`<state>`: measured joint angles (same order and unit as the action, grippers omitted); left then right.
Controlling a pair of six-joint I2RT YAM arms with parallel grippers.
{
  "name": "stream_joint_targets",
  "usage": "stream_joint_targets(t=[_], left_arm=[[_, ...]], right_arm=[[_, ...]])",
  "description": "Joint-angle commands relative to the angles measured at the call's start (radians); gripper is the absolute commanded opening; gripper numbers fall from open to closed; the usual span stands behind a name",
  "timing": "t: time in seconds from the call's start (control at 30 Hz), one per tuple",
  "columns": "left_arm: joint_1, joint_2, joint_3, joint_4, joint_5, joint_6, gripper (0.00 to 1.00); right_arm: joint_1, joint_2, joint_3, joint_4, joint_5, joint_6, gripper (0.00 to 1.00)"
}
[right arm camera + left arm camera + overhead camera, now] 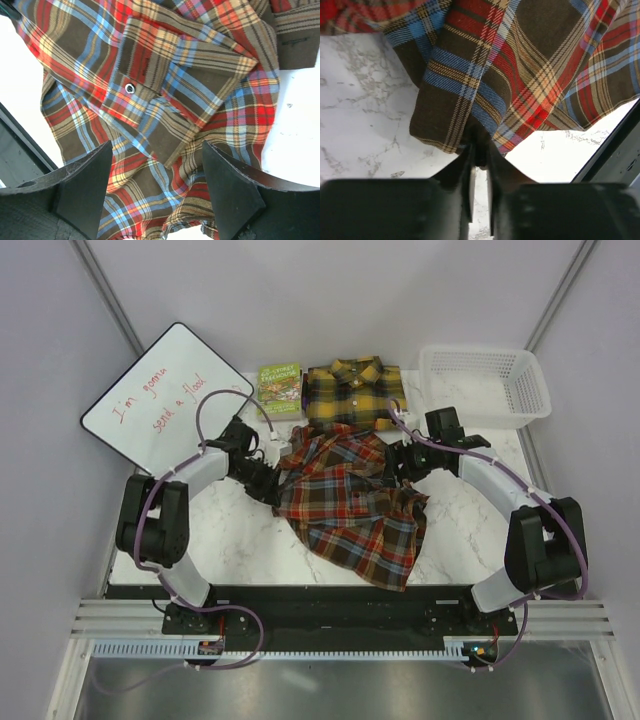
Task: Fold and stack the long sleeve shirts
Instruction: Move the shirt to the center of the board
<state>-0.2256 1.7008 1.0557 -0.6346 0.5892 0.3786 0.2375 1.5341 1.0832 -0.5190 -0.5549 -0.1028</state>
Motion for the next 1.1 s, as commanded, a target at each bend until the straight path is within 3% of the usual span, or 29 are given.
stream_joint_targets(t=[0.0, 0.17, 0.27, 0.4, 0.57, 0.63, 0.77, 0.93, 1.07], left_arm=[[0.046, -0.071, 0.122, -0.017, 0.03, -0.043, 0.06], [0.043, -0.26, 0.217, -0.034, 0.158, -0.043, 0.02], [0.028, -0.293, 0.336, -0.076, 0.194, -0.059, 0.02], [-0.027, -0.288, 0.506, -0.143, 0.282, -0.066, 0.02], [-0.312, -0.303, 0.627, -0.299, 0.265, 0.089, 0.02], [-0.381, -0.319, 0.626, -0.339, 0.288, 0.126, 0.02], [-0.527, -0.358, 0.545, -0.575, 0.275, 0.297, 0.02], [-0.43, -0.533, 0.316, -0.639, 0.227, 0.351, 0.02], [-0.197, -0.622, 0.238, -0.723, 0.187, 0.466, 0.02]], right_arm=[[-0.012, -0.041, 0.056, 0.027, 0.01, 0.023, 0.8], [-0.111, -0.049, 0.154, 0.024, -0.083, 0.101, 0.82], [-0.222, -0.032, 0.242, -0.005, -0.173, 0.153, 0.82], [-0.313, -0.025, 0.336, -0.093, -0.186, 0.111, 0.82], [-0.351, -0.048, 0.34, -0.124, -0.169, 0.029, 0.82], [-0.351, -0.048, 0.343, -0.124, -0.157, 0.0, 0.83], [-0.343, -0.008, 0.363, -0.134, -0.169, -0.034, 0.82], [-0.201, 0.046, 0.33, -0.116, -0.054, -0.098, 0.78], [-0.074, 0.119, 0.291, -0.046, 0.07, -0.112, 0.76]])
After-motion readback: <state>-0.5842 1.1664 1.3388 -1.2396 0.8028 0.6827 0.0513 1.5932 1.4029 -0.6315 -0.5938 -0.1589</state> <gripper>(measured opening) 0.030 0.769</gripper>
